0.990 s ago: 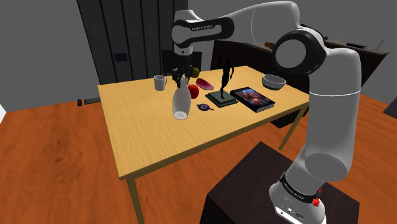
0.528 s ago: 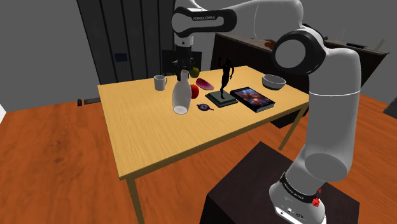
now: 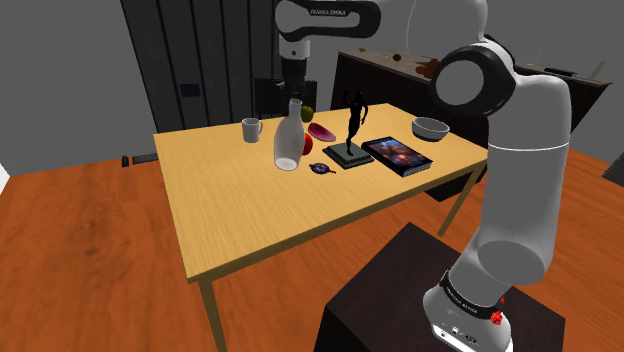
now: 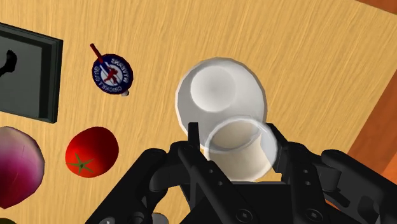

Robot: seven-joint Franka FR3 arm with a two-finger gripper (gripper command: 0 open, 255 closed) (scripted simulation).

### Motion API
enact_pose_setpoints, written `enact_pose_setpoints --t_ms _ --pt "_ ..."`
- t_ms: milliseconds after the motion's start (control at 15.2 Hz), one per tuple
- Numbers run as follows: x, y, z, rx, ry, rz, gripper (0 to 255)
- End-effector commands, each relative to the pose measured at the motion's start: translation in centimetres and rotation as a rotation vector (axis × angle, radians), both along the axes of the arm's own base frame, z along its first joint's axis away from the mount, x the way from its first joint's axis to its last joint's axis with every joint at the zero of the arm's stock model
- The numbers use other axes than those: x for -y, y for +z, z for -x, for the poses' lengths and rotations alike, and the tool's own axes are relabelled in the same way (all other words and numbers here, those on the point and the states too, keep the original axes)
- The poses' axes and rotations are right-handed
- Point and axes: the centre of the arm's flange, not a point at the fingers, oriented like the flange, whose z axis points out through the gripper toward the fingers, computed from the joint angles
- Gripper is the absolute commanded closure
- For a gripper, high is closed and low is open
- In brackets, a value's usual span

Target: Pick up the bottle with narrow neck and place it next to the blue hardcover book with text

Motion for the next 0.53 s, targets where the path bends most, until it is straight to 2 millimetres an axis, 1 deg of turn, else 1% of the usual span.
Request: enact_pose_setpoints --t_ms 0,462 --pt "1.7 1.2 1.2 0.001 0.000 0.000 255" --pt "8.7 5.2 5.6 0.001 0.000 0.000 255"
